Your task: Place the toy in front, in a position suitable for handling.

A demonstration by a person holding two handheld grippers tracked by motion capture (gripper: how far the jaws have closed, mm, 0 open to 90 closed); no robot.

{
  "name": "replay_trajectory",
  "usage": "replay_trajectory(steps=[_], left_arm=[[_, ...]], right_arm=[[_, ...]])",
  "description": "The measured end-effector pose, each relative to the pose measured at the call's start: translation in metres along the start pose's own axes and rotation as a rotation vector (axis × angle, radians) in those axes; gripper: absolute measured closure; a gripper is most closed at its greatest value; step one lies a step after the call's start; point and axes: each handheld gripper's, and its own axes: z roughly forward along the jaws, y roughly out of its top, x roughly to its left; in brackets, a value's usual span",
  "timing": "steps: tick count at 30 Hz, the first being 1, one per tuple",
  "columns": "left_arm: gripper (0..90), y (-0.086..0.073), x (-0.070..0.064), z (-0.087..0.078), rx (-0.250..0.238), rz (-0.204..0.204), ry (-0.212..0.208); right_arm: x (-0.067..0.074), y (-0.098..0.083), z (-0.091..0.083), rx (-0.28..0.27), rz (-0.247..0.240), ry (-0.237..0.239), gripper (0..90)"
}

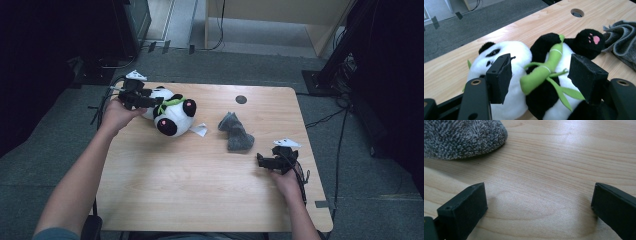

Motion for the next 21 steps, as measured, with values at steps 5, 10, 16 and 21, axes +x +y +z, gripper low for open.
replay_trajectory(steps=[5, 10, 16, 21], left_arm=[[34.9, 0.003, -0.001, 0.012, 0.011, 0.013, -0.014], [36.2, 0.0, -0.003, 0.026, 0.037, 0.024, -0.031], [34.7, -0.004, -0.004, 0.041, 0.083, 0.034, -0.049], [37.5, -0.008, -0.003, 0.043, 0.086, 0.03, -0.059]], right_arm=[[0.0, 0.0, 0.0, 0.0, 0.0, 0.0, 0.0], [0.0, 0.0, 0.0, 0.0, -0.001, 0.003, 0.0], [0.0, 0.0, 0.0, 0.0, -0.007, 0.008, 0.0], [0.0, 0.0, 0.0, 0.0, -0.007, 0.008, 0.0]])
